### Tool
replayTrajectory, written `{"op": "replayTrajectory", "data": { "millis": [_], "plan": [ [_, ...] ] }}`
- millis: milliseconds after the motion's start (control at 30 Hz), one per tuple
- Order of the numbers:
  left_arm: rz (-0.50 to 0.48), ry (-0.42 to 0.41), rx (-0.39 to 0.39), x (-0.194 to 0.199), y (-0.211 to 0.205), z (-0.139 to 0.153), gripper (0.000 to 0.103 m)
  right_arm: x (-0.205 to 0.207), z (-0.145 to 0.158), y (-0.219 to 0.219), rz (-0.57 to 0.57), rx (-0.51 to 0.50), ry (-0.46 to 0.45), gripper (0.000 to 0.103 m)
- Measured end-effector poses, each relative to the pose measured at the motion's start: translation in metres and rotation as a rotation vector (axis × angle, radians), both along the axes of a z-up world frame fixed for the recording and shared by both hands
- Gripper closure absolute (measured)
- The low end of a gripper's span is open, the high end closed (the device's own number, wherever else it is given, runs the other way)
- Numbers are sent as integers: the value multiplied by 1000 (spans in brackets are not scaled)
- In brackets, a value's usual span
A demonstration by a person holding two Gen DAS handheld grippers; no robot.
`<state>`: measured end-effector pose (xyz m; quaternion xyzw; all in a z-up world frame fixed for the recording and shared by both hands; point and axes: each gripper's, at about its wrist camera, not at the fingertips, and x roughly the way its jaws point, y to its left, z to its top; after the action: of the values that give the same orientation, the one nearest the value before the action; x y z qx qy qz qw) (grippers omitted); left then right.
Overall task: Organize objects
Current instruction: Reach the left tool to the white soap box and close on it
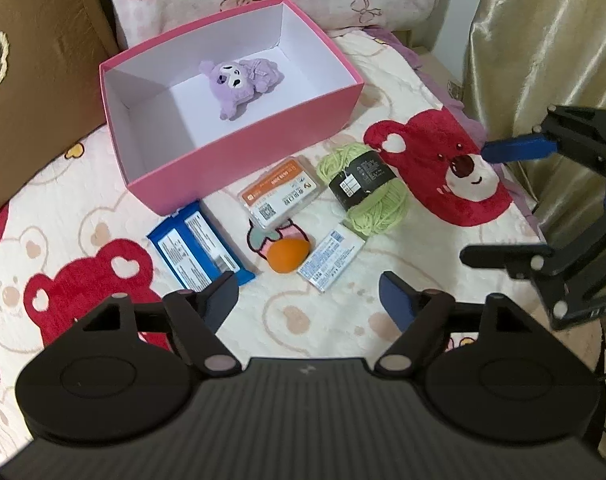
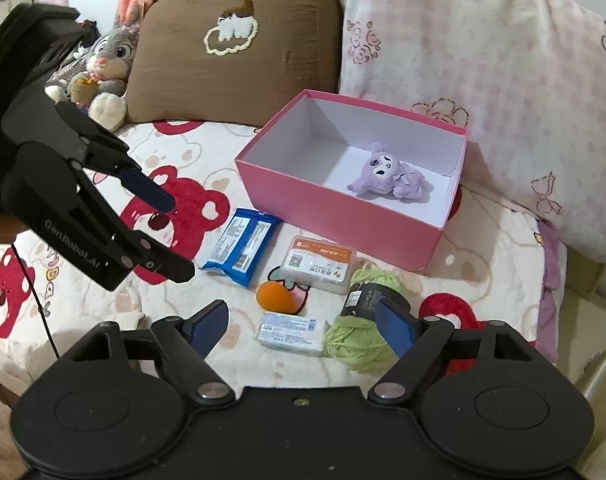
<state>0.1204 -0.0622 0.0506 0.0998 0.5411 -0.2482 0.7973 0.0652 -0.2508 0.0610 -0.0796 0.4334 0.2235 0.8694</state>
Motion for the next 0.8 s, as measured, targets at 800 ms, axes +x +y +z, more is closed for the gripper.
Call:
{"op": "replayTrajectory", "data": {
  "millis": [800],
  "plan": [
    [154,46,-96,-14,4,-106,12,-21,-135,31,120,35,-47,11]
  ]
}}
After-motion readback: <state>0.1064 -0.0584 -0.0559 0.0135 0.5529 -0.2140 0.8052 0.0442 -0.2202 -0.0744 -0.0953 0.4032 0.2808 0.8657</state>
